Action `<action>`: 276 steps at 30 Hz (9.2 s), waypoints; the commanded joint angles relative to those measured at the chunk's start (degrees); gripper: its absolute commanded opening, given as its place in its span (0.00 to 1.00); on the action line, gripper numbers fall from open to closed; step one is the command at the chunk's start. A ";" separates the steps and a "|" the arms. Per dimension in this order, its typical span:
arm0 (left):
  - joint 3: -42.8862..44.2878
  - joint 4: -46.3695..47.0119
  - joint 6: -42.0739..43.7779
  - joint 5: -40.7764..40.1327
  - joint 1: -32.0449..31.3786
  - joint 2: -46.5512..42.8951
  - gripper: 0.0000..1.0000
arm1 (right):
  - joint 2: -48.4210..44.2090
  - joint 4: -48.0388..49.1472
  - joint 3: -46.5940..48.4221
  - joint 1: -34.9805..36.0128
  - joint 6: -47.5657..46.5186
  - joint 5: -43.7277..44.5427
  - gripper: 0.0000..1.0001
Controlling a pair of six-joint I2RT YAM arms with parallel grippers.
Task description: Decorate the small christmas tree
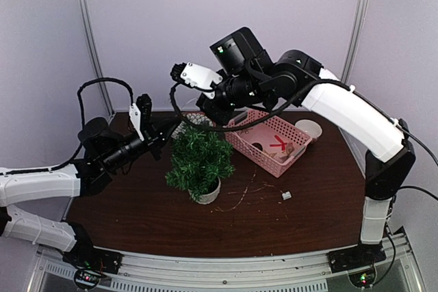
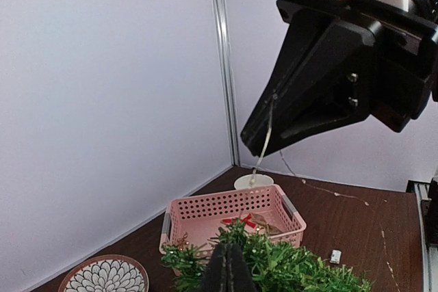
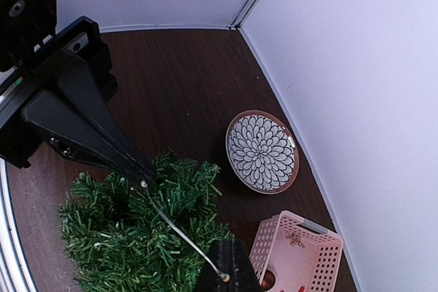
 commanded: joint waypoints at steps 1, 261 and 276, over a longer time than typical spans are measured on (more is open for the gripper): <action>-1.05 7.51 -2.41 1.03 0.58 2.44 0.00 | 1.12 0.97 0.84 -0.34 -0.45 1.78 0.02; -12.35 -31.50 12.89 -11.84 -26.28 -21.37 0.67 | -17.39 10.67 -49.51 11.65 -1.31 -15.95 0.00; -5.22 -26.56 18.34 -4.87 -28.10 -11.22 0.62 | -18.27 11.18 -45.91 12.77 -2.30 -19.67 0.00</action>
